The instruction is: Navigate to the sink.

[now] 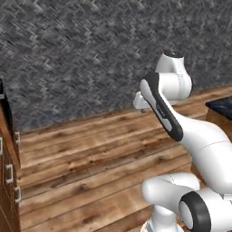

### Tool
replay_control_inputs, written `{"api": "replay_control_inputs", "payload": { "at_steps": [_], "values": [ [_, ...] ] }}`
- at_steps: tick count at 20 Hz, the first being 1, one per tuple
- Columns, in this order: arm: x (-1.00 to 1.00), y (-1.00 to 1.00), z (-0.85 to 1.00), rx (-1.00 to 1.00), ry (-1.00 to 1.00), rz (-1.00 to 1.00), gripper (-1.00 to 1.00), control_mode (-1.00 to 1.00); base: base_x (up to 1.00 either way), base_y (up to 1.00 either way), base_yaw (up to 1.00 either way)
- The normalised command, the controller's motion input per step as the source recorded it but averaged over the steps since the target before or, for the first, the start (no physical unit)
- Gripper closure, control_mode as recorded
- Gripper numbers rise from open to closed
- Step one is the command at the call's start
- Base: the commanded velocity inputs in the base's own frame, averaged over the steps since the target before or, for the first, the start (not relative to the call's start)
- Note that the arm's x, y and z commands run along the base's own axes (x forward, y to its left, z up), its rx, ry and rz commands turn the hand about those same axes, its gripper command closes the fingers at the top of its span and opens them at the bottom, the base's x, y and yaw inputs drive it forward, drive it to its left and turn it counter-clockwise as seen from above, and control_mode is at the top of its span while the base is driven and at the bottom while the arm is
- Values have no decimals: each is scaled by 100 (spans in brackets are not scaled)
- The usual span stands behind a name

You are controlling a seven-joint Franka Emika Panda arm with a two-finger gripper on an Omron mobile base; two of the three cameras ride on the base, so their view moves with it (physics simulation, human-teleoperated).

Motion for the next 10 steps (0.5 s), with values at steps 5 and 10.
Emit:
{"api": "replay_control_inputs", "payload": {
  "at_steps": [5,10],
  "values": [
    [0,0,0,0,0,0,-100,100,0,10,-77],
    [0,0,0,0,0,0,-100,100,0,-12,-72]
  ]
}}
